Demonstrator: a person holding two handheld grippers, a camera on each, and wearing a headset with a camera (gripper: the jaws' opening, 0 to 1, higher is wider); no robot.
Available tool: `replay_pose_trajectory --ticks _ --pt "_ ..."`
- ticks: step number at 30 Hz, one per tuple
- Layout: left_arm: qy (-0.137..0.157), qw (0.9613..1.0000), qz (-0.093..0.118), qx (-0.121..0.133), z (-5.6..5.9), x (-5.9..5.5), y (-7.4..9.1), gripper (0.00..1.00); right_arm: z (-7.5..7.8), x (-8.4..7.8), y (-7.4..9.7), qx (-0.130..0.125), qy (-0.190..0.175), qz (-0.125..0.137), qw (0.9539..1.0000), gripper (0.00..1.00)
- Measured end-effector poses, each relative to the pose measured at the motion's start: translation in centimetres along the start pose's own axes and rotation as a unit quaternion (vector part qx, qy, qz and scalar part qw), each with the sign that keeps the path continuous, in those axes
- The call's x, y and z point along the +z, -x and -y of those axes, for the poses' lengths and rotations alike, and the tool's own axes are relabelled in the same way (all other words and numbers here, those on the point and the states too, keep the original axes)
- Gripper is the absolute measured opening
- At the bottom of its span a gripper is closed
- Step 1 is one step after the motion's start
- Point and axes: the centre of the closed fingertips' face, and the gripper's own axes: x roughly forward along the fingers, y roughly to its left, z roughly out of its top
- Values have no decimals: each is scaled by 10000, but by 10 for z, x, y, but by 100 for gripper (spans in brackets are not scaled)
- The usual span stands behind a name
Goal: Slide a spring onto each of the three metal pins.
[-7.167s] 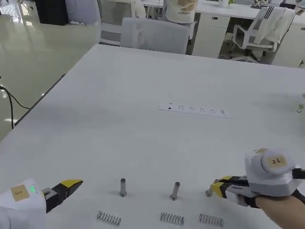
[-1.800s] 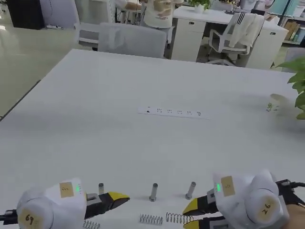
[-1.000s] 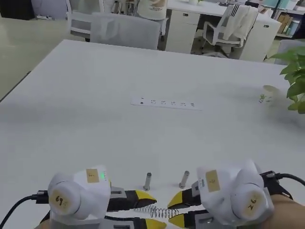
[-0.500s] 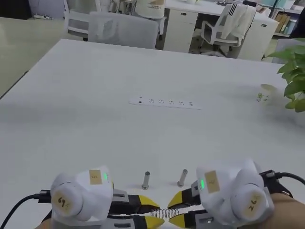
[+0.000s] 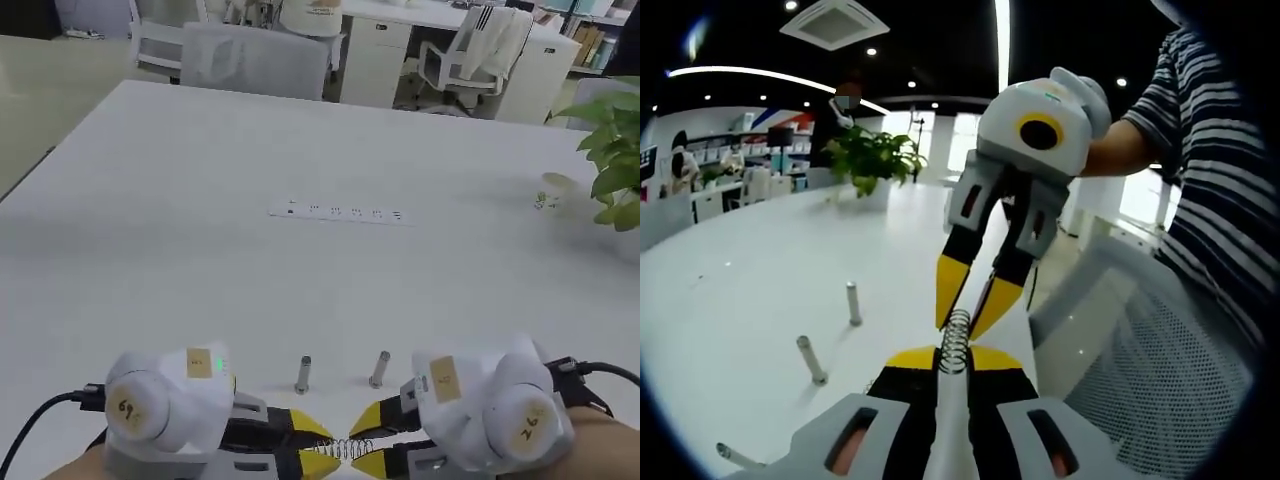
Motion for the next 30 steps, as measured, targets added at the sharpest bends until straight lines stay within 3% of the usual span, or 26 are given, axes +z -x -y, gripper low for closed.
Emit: replay_pose_trajectory --ticks 9,17,24,30 --pt "-33 9994 -130 -314 5 -5 -3 2 -3 -10 3 -41 -428 140 9990 14" --pt "-60 9986 -211 -482 6 -6 -6 2 -8 -18 0 61 -738 237 9970 13" --pt "-102 9978 -271 -594 8 -8 -7 2 -9 -20 -4 124 -778 252 9966 8" --pt "-152 9980 -296 -539 4 -10 -6 2 -4 -15 -3 0 -418 262 9988 7"
